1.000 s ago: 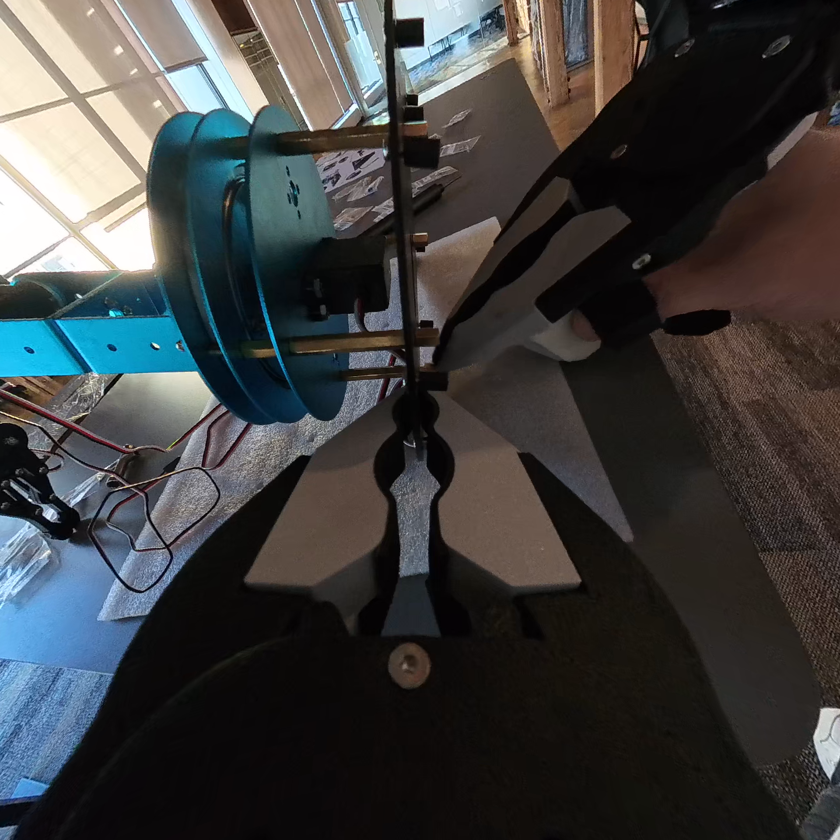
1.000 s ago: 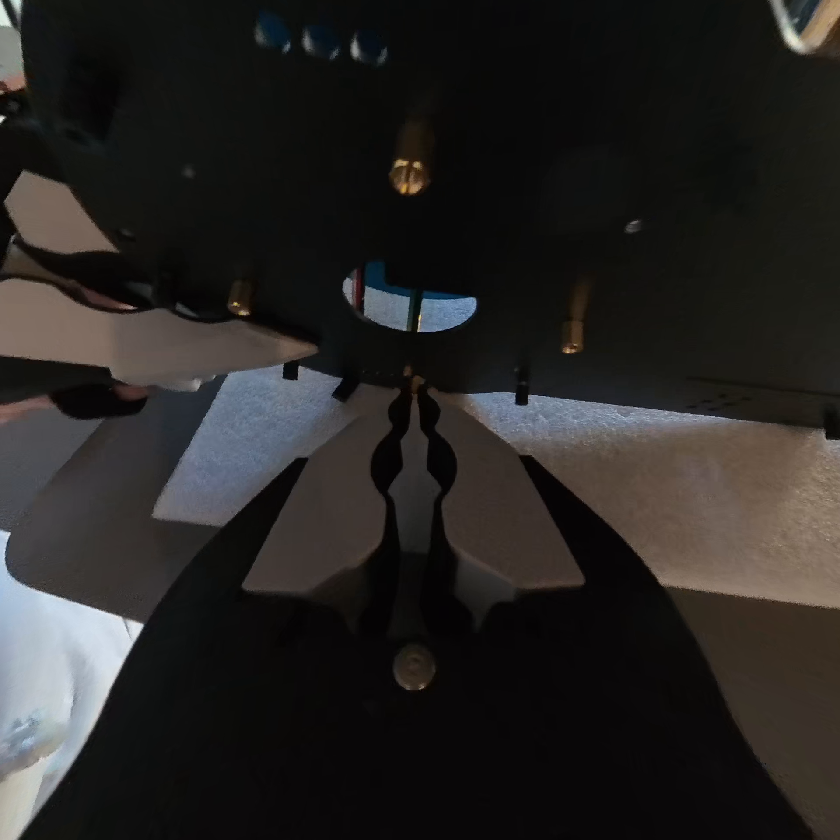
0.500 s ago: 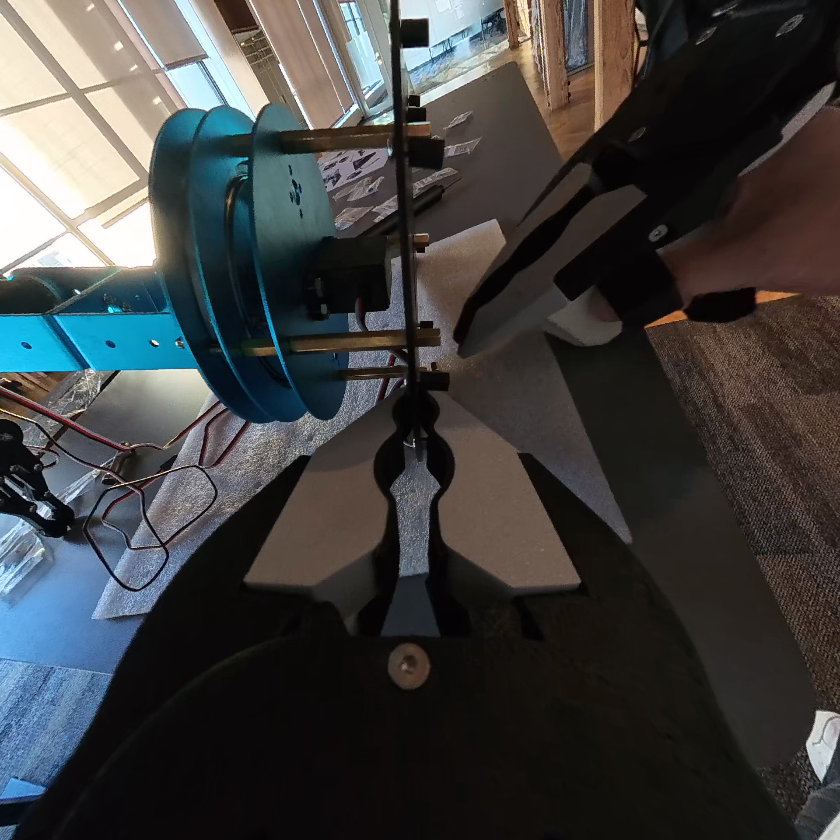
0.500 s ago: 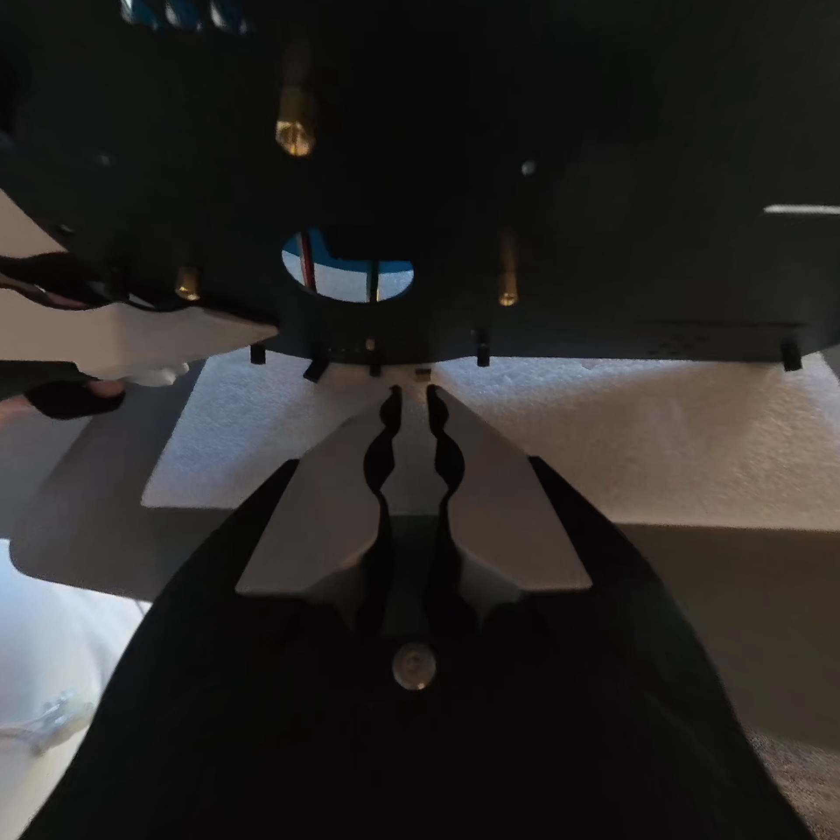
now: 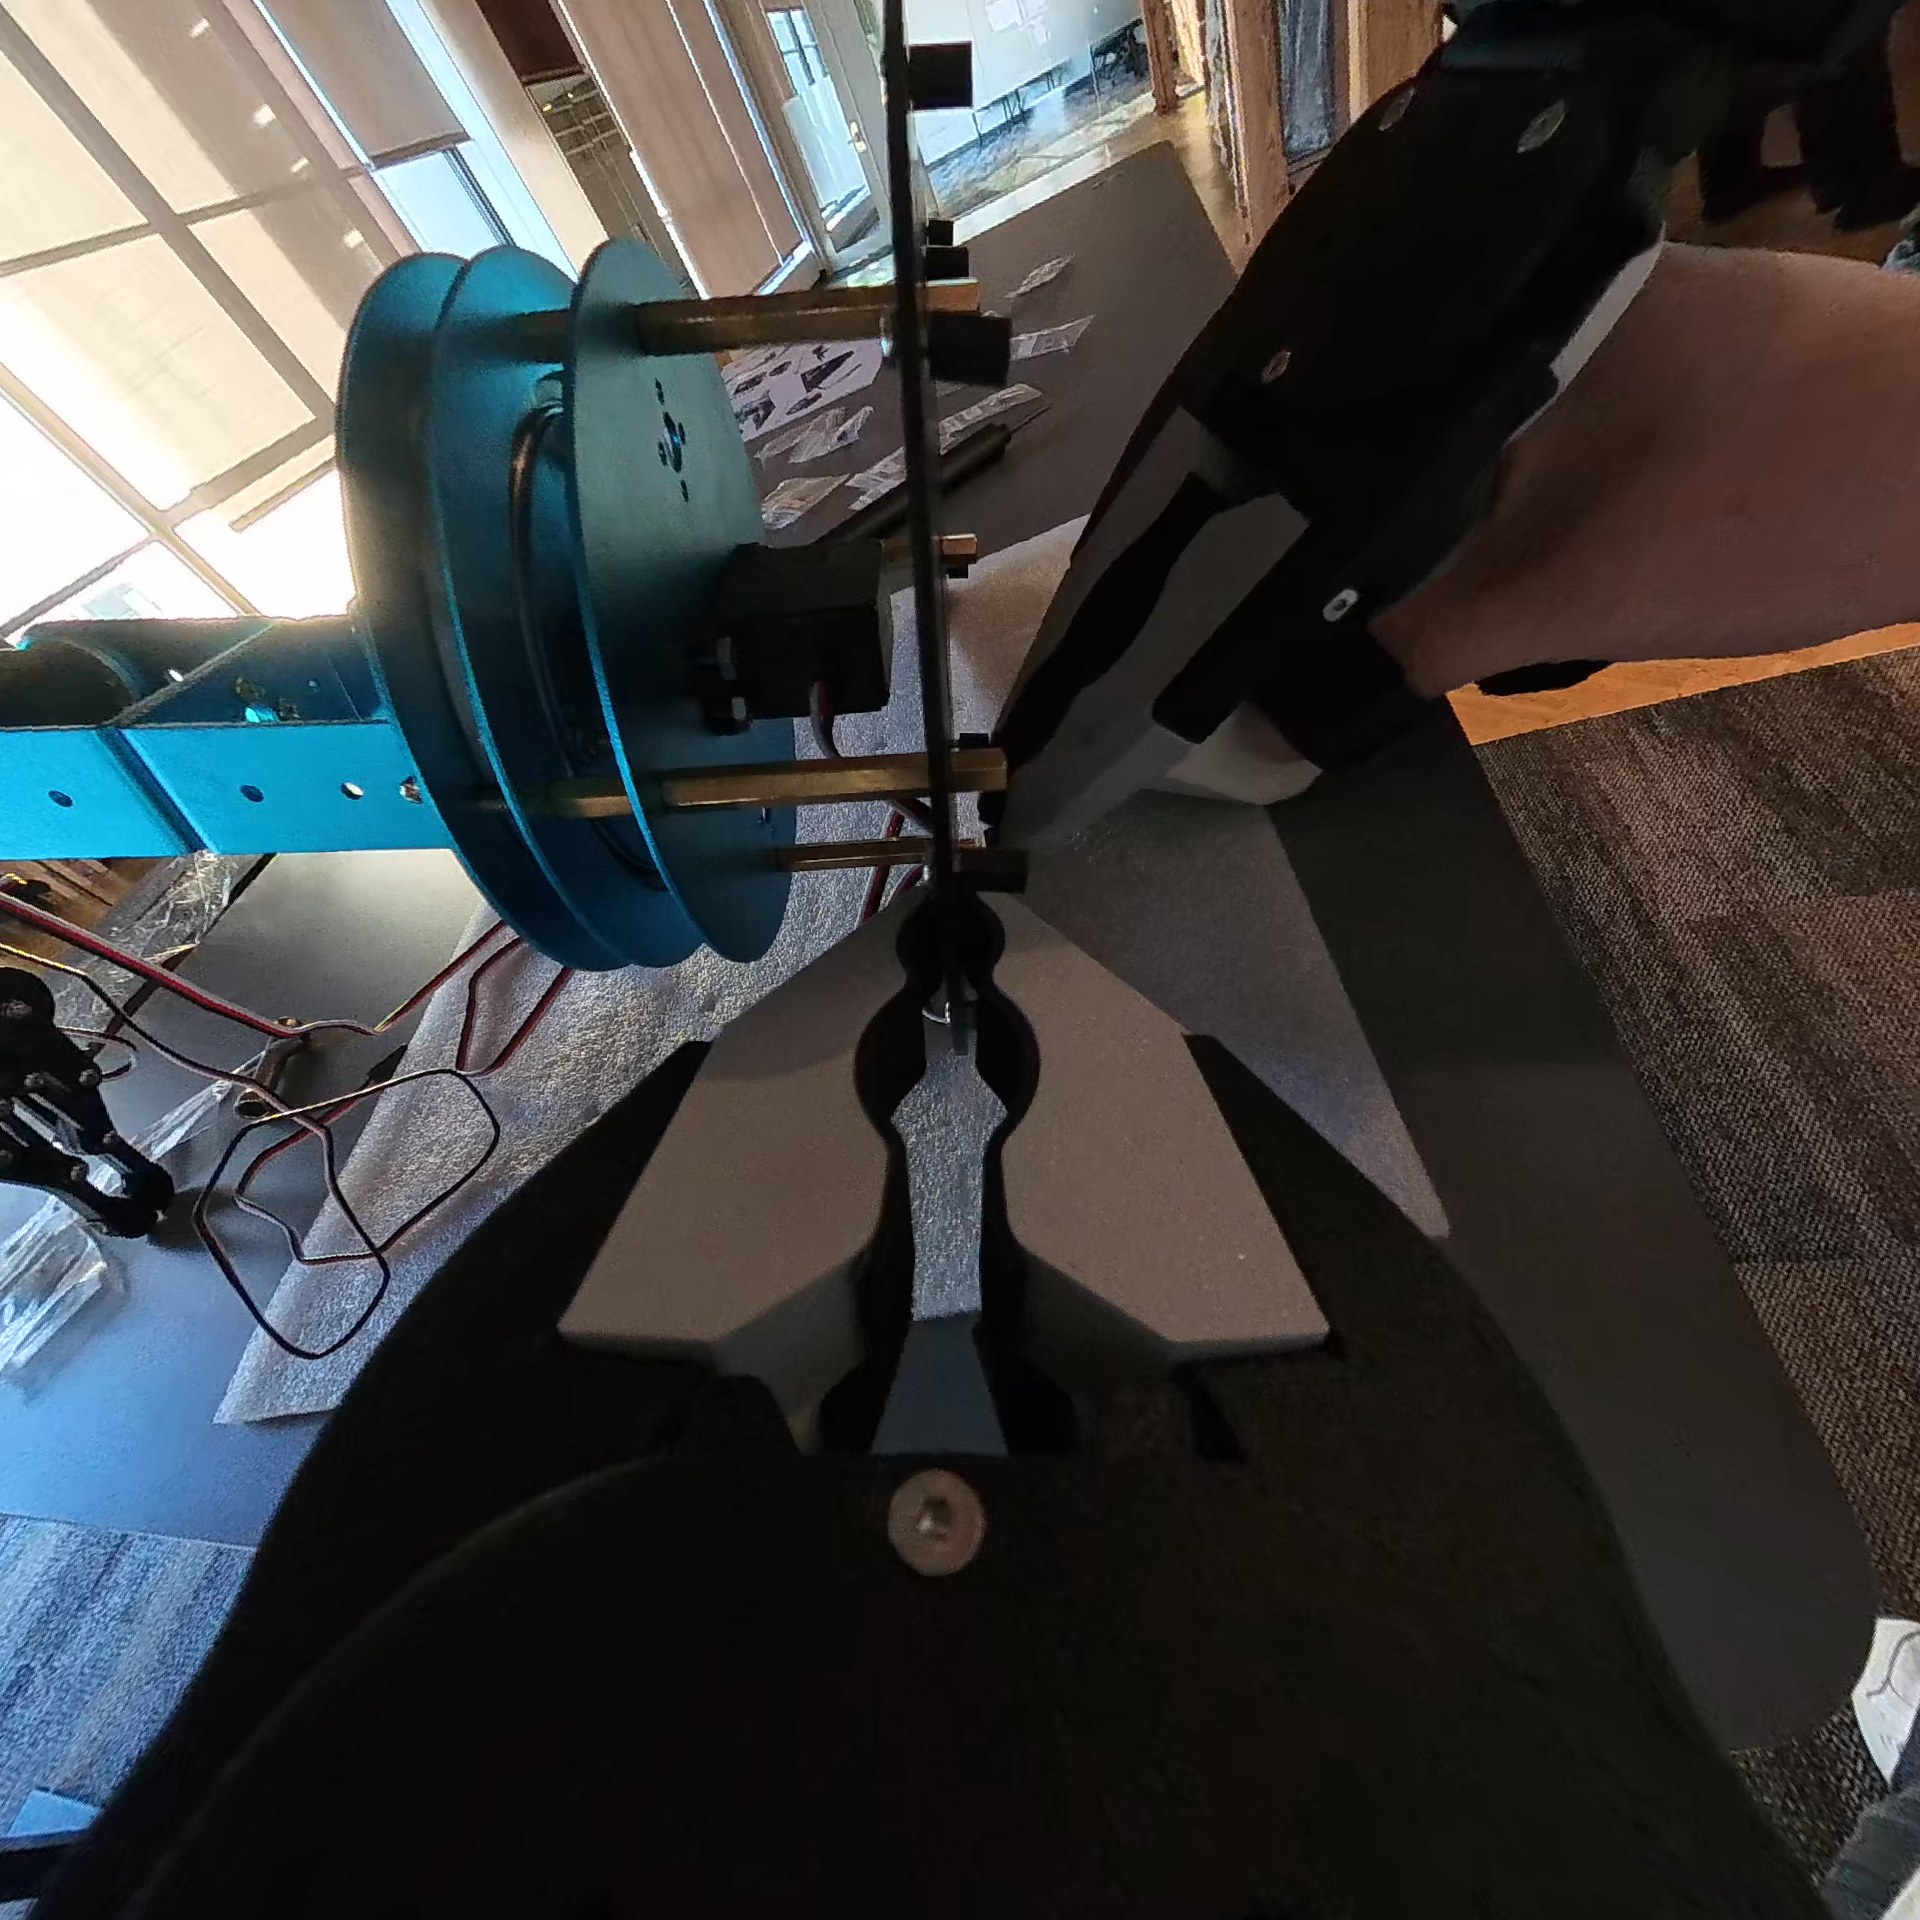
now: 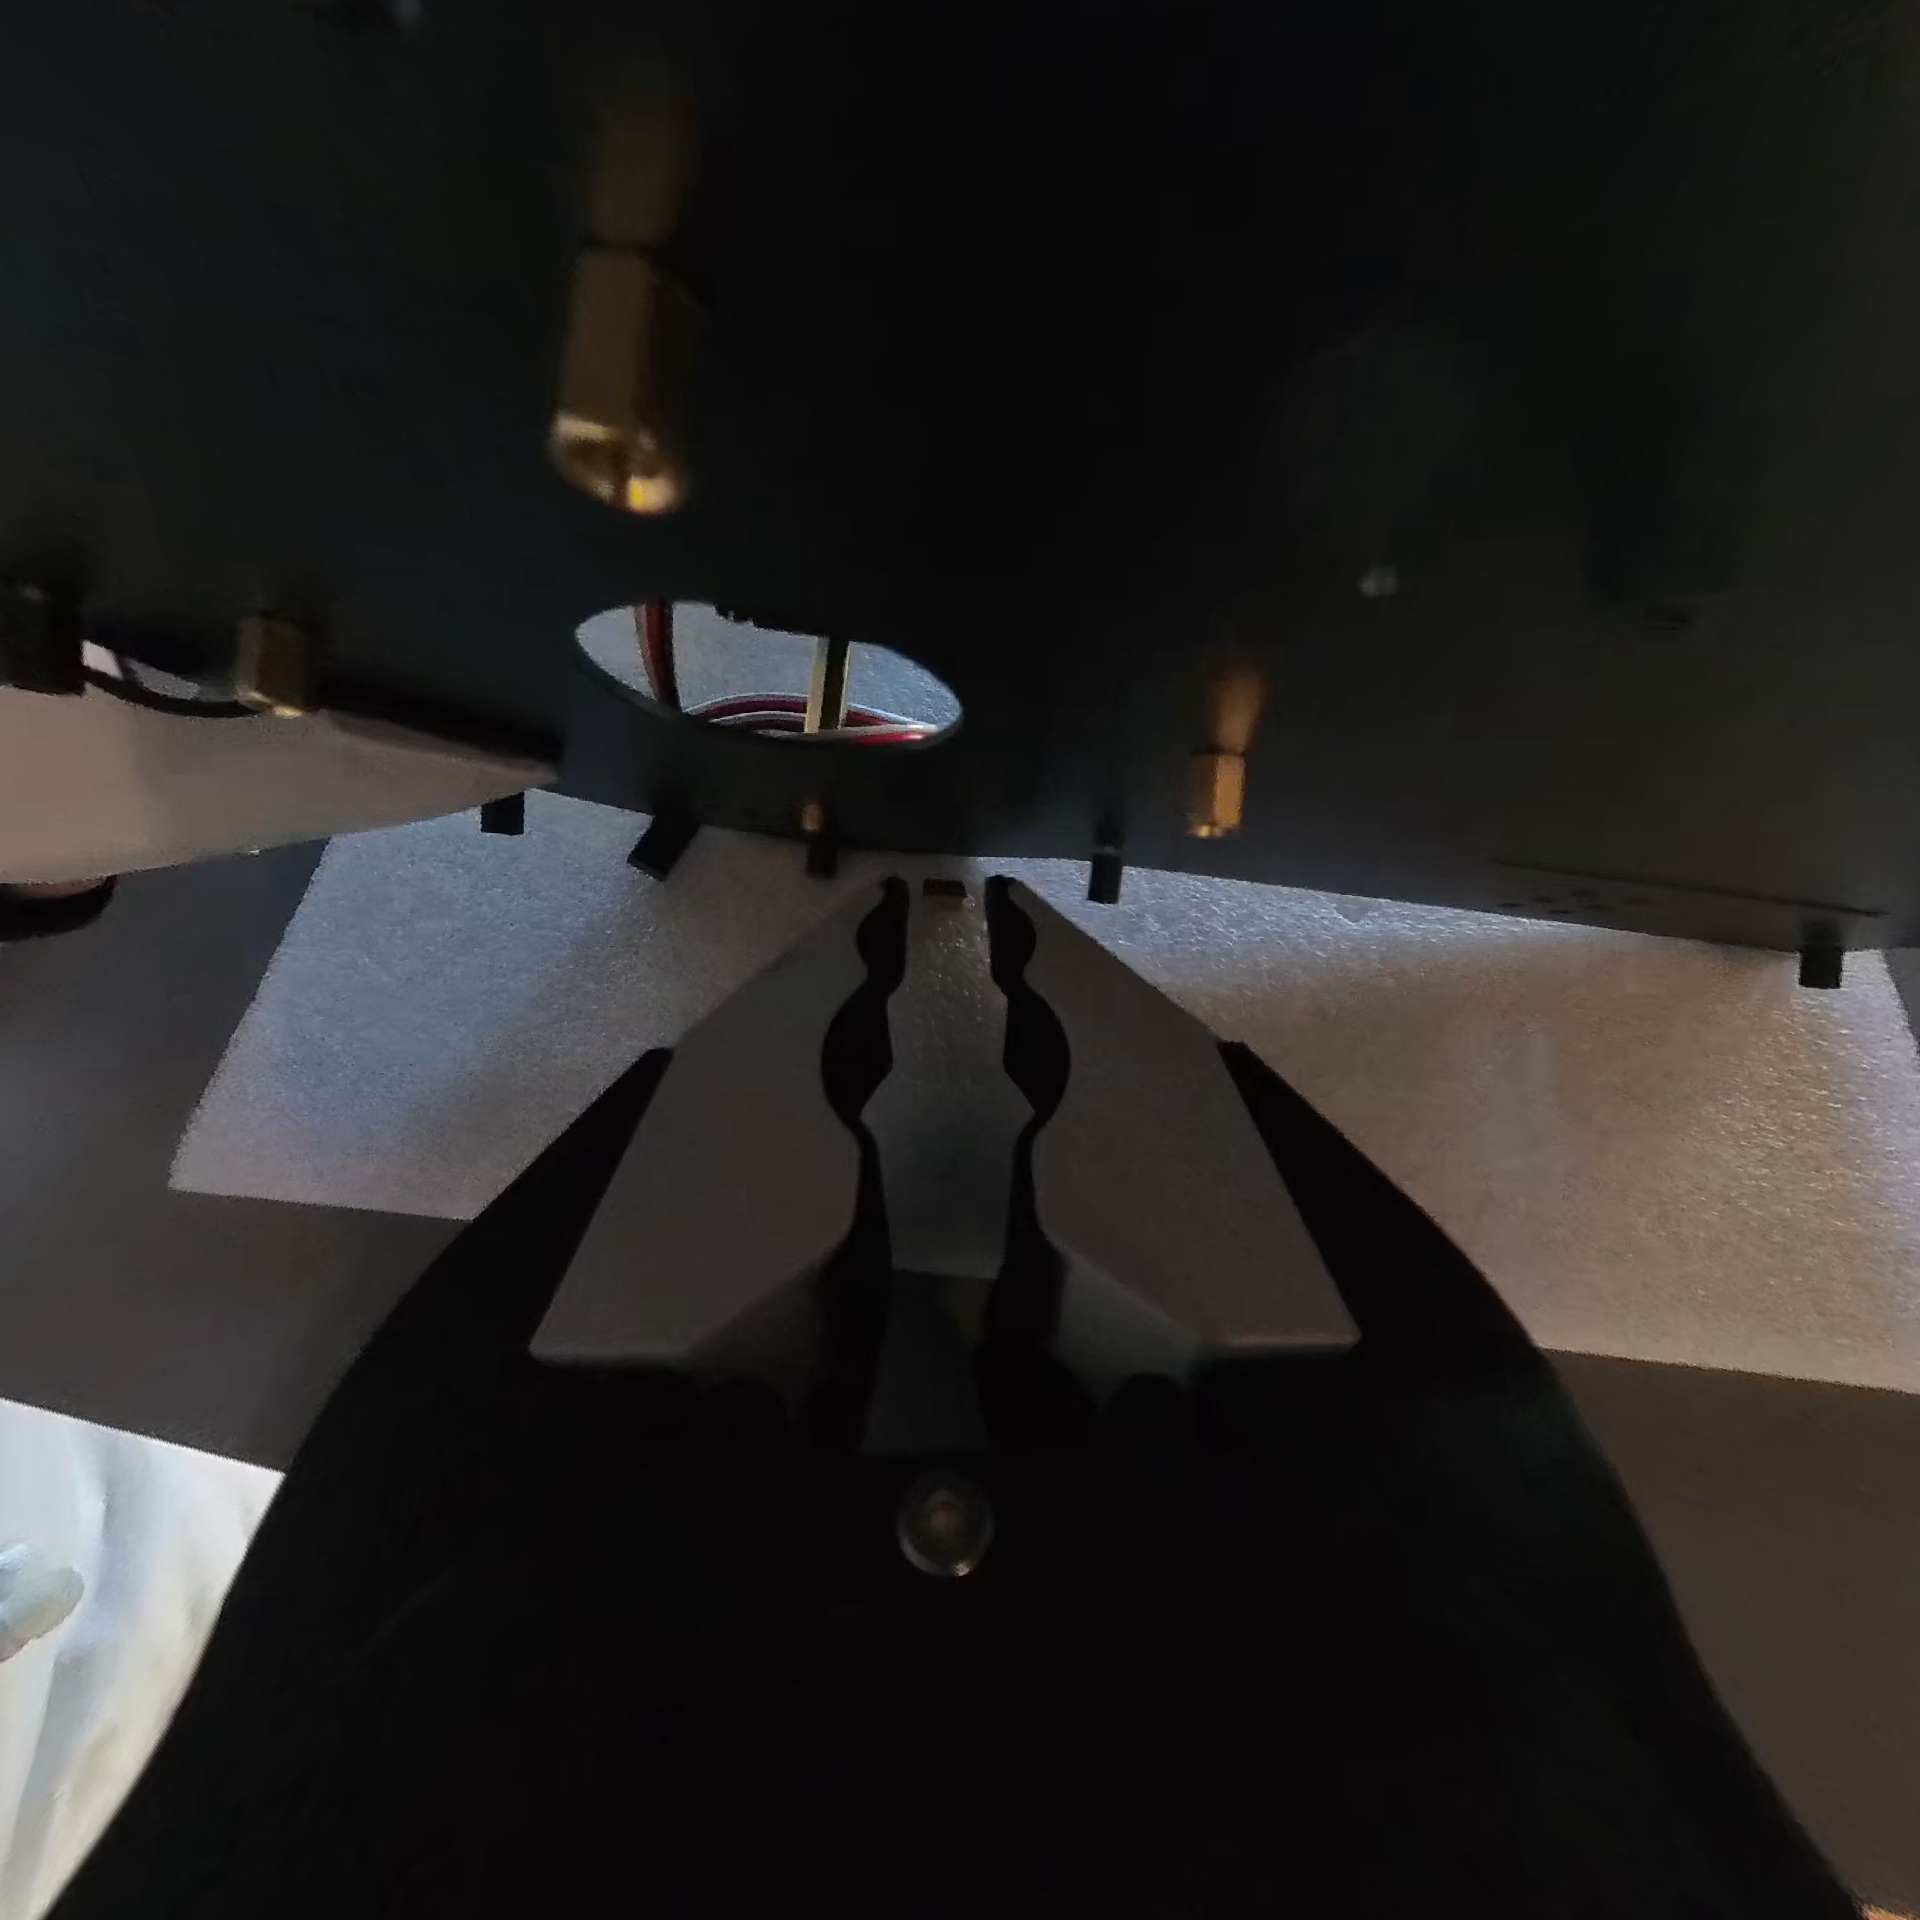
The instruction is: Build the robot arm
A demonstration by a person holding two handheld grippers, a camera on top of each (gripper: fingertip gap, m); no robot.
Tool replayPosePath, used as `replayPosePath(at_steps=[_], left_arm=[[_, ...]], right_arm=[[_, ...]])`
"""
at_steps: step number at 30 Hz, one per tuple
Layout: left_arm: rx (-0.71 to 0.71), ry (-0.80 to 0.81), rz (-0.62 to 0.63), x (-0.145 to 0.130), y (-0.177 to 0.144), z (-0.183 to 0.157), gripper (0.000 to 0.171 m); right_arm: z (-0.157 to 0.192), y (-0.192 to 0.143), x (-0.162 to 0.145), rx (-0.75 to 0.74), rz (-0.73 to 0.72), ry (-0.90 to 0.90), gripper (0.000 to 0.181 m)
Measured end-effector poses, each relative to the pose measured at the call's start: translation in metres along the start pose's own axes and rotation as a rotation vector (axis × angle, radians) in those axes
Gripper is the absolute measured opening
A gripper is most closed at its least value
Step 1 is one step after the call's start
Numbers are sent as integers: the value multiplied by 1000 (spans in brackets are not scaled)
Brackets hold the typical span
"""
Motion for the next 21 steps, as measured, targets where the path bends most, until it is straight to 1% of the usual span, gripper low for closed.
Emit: replayPosePath(at_steps=[1, 2, 5, 7, 10, 13, 16, 19, 21], left_arm=[[1, 0, -1, 0, 0, 0, 0], [1, -1, -2, 0, 0, 0, 0], [2, -2, -2, 0, 0, 0, 0], [1, -2, -2, 0, 0, 0, 0], [3, -5, -2, 0, 0, 0, 0], [5, -9, -5, 0, 0, 0, 0], [7, -11, -4, 0, 0, 0, 0], [7, -7, -3, 0, 0, 0, 0], [8, -5, 0, 0, 0, 0, 0]], right_arm=[[1, 0, 0, 11, -1, 5, 8], [2, -1, 0, 21, 0, 5, 7], [5, -4, -5, 27, 18, -2, 7], [11, -11, -6, 44, 6, 0, 7], [24, -23, -12, 75, -1, 46, 7], [26, -29, -15, 17, 0, 121, 7], [32, -27, -21, -13, 42, 153, 7], [35, -31, -20, 46, 54, 154, 11], [34, -36, -17, 125, 46, 97, 16]])
Point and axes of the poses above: each gripper's, where its closed fingertips meet, y out along the fingers, x out of its top, z = x × y across the jaws, the point moved 2 cm from there along -y, back along the fingers, and after that the axes turned 2 degrees about x, right-handed, at the moved point
